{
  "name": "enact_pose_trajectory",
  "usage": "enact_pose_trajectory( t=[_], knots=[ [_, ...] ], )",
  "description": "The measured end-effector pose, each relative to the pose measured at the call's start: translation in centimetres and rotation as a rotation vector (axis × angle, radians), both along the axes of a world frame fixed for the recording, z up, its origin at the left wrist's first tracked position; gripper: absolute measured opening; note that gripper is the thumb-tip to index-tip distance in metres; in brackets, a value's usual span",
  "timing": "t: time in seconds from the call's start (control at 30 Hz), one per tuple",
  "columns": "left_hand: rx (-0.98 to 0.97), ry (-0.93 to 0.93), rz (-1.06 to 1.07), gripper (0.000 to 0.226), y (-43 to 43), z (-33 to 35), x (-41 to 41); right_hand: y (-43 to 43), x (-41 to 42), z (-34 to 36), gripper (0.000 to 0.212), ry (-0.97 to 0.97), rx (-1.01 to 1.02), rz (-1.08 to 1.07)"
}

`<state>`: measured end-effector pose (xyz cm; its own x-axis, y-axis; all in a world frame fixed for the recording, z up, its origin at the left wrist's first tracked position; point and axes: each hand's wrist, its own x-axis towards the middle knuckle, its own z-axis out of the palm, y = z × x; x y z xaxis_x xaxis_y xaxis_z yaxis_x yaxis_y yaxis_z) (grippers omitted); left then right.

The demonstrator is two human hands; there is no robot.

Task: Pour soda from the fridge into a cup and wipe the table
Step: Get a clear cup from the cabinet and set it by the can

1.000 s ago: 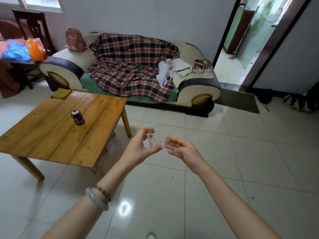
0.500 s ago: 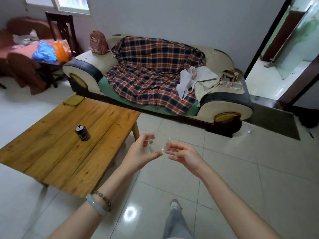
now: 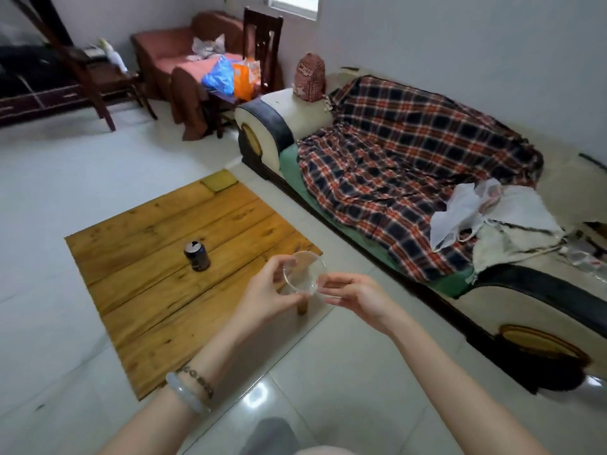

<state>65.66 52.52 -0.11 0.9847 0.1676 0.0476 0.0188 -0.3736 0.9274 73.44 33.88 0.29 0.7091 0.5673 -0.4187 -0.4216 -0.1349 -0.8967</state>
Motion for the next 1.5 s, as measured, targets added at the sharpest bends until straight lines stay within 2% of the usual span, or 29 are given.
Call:
enact_pose_trajectory(
  t=[0.2,0.63,0.97,1.1,1.27,1.37,1.5],
  knots=[
    [0.007,0.022,0.203,0.062,3.5,-2.5,5.5,5.2,8.3,-2.4,0.039,0.010,-0.011,0.149],
    [-0.012,0.072,0.413,0.065,15.1,-4.1,21.8,19.8,27.5,-4.1,0.037,-0.028,-0.109,0.339],
    [-0.064,0.159,0.588,0.068,20.1,-7.9,27.2,27.5,34.4,-7.5,0.035,0.041,-0.154,0.440],
    [-0.111,0.238,0.665,0.072,21.4,-12.1,28.5,29.9,36.3,-11.7,0.033,0.082,-0.184,0.506],
    [-0.175,0.335,0.752,0.072,22.3,-18.8,30.3,32.3,38.0,-18.5,0.032,0.141,-0.235,0.467],
    [-0.196,0.363,0.806,0.067,22.4,-23.3,30.8,33.1,38.3,-22.4,0.027,0.096,-0.280,0.513],
    [-0.245,0.367,0.864,0.065,22.6,-29.6,30.9,34.4,38.6,-27.8,0.036,0.011,-0.313,0.593]
  ],
)
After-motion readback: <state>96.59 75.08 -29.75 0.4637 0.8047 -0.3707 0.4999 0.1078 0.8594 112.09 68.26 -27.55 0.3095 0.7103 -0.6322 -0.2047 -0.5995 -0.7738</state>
